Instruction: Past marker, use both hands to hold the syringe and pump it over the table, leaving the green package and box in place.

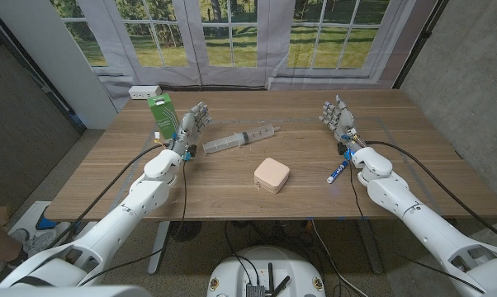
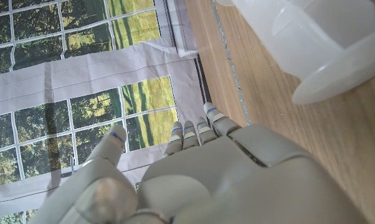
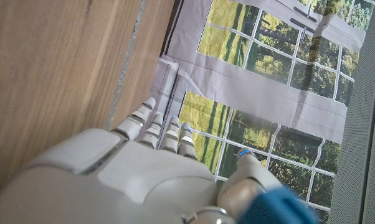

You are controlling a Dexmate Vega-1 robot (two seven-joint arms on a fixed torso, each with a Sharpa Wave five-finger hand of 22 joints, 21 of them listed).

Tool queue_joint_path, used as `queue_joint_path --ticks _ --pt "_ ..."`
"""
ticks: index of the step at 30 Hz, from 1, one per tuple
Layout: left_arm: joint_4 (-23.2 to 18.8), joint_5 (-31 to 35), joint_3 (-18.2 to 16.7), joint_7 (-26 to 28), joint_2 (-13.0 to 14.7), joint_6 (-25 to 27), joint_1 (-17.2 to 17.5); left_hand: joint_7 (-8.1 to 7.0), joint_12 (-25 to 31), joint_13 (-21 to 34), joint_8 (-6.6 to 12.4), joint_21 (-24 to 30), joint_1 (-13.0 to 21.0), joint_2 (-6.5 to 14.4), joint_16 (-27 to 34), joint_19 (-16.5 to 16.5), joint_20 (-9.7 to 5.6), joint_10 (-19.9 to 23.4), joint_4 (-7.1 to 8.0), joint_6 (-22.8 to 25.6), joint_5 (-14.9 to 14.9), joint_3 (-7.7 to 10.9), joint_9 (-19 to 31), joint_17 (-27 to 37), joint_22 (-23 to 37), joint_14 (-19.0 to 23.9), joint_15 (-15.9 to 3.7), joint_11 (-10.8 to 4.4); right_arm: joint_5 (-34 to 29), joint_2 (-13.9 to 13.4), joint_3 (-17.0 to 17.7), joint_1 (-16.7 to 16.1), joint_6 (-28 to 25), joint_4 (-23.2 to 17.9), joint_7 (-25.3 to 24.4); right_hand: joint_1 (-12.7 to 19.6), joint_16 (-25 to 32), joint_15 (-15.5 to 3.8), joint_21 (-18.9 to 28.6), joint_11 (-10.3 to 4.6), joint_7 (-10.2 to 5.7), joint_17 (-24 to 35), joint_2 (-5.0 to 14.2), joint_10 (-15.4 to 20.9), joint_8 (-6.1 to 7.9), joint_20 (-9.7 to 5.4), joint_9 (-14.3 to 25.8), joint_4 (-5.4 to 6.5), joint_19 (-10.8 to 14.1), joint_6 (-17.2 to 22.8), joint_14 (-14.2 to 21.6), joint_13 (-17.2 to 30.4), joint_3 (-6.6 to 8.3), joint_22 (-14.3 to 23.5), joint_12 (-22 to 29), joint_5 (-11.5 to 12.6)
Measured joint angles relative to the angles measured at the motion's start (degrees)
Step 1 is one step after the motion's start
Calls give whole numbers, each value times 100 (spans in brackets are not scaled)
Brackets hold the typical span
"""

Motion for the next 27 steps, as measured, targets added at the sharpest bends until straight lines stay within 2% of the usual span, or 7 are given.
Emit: queue_joint_path --ticks 5,13,24,27 --pt "-10 29 -2 1 15 -22 0 -1 0 0 0 0 23 23 0 -1 0 0 -22 -1 0 22 0 -6 0 0 0 0 -135 -35 -49 42 23 -59 -27 0 0 22 0 0 -1 -31 0 0 0 0 0 -18 0 1 22 0 18 0 0 11" --pt "-123 99 -23 105 67 -26 40 -2 0 -1 0 0 26 26 0 -1 1 0 -46 -1 0 46 0 -16 -1 0 0 -1 -416 -103 -164 144 30 -133 -56 37 -1 18 14 0 -99 -107 37 -1 0 21 -16 -73 20 -12 26 0 73 -1 0 28" --pt "-395 155 -46 290 147 60 146 -2 0 -1 0 0 45 45 0 -2 1 0 -111 -1 0 75 -1 -16 -1 22 22 -1 -1051 -308 -331 242 -16 -429 -243 183 21 -19 44 -62 -259 -241 89 61 43 -10 -16 -242 51 132 145 0 159 -1 0 28" --pt "-513 171 -64 355 187 116 206 -2 0 -1 0 0 45 45 -1 -2 1 0 -116 -1 0 80 -1 -16 -1 22 22 -1 -1234 -410 -395 283 -62 -578 -283 251 21 -19 44 -62 -285 -270 23 61 43 -10 -16 -301 51 158 145 0 178 -1 0 28"
